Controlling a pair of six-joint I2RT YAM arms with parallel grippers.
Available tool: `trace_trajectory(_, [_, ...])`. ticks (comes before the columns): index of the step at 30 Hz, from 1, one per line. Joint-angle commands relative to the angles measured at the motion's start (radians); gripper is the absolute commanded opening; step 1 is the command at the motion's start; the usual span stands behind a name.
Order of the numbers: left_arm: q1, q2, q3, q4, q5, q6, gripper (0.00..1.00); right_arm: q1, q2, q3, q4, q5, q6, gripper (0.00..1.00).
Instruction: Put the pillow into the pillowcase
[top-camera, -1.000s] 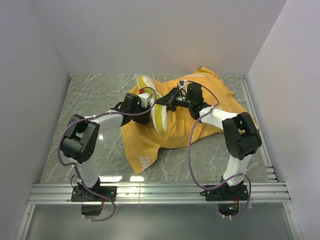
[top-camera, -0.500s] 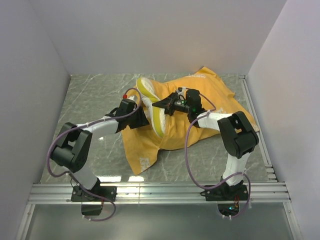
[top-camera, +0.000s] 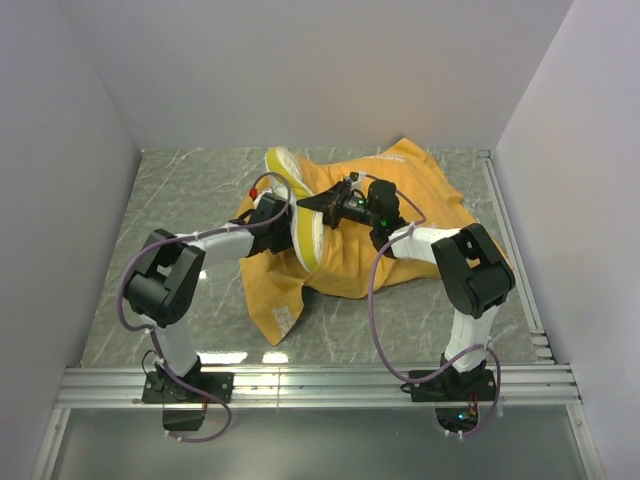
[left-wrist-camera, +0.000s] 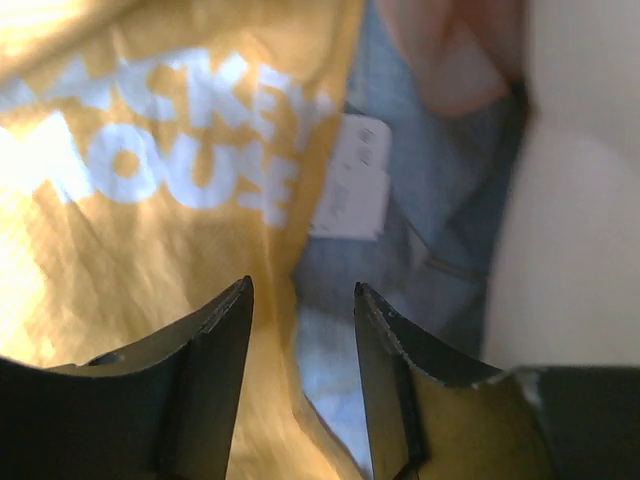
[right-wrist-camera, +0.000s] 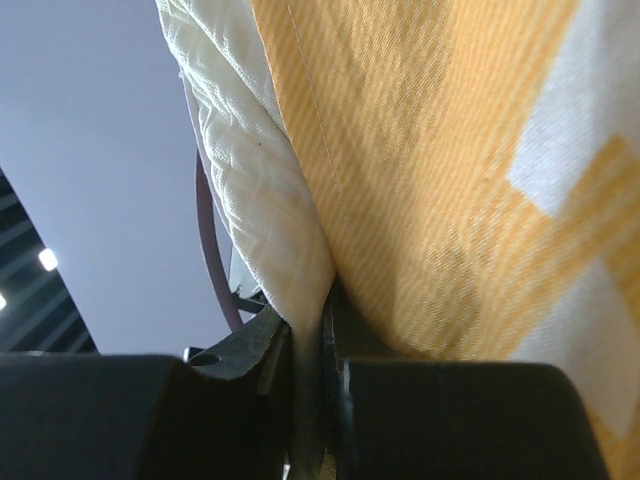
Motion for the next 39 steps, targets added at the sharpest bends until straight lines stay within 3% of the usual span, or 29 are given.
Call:
trace_trajectory(1, [-0.03,0.042,0.083,-0.081,-0.133,0.016,0.51,0.017,-0.04,-0.002,0.134,0.006,0.07,0.0])
trace_trajectory(9, [-0.04,0.14,0.142,-0.195,-0.224,0.113,0.35,0.025,-0.063,-0.022,0.152,0.014,0.097,0.0])
trace_trajectory(12, [-0.04,0.16,0.128,-0.181,-0.215,0.139,0.21,0.028,-0.063,-0.016,0.155,0.012,0.101,0.0])
trace_trajectory(14, [-0.035,0.173,0.14,-0.192,-0.201,0.158,0.0,0.029,-0.066,-0.021,0.152,0.011,0.094,0.0])
trace_trajectory(20, [0.038,0.055,0.081,-0.195,-0.109,0.228,0.0,0.012,-0.09,-0.044,0.059,-0.024,-0.036,0.0])
trace_trajectory(22, [0.078,-0.063,0.024,-0.168,-0.088,0.259,0.0,0.0,-0.1,-0.024,-0.076,-0.065,-0.141,0.0])
trace_trajectory(24, [0.126,-0.135,0.002,-0.163,-0.046,0.309,0.0,-0.017,-0.106,0.022,-0.318,-0.083,-0.364,0.0])
trace_trajectory(26, [0.166,-0.223,-0.004,-0.172,-0.019,0.364,0.0,-0.024,-0.107,0.051,-0.459,-0.084,-0.601,0.0])
trace_trajectory(27, [0.208,-0.251,-0.006,-0.174,0.0,0.38,0.0,-0.031,-0.107,0.091,-0.624,-0.08,-0.677,0.0])
trace_trajectory(29, [0.259,-0.307,-0.007,-0.172,0.024,0.418,0.0,-0.029,-0.094,0.123,-0.732,-0.086,-0.879,0.0])
trace_trajectory(30, [0.31,-0.318,-0.007,-0.171,0.025,0.429,0.0,-0.029,-0.09,0.16,-0.866,-0.061,-0.943,0.0])
trace_trajectory(32, [0.382,-0.346,-0.004,-0.157,0.06,0.448,0.0,-0.014,-0.074,0.203,-0.964,-0.049,-1.106,0.0])
trace_trajectory(39, [0.506,-0.369,0.037,-0.064,0.176,0.457,0.0,0.107,0.081,0.372,-1.511,0.006,-1.537,0.0])
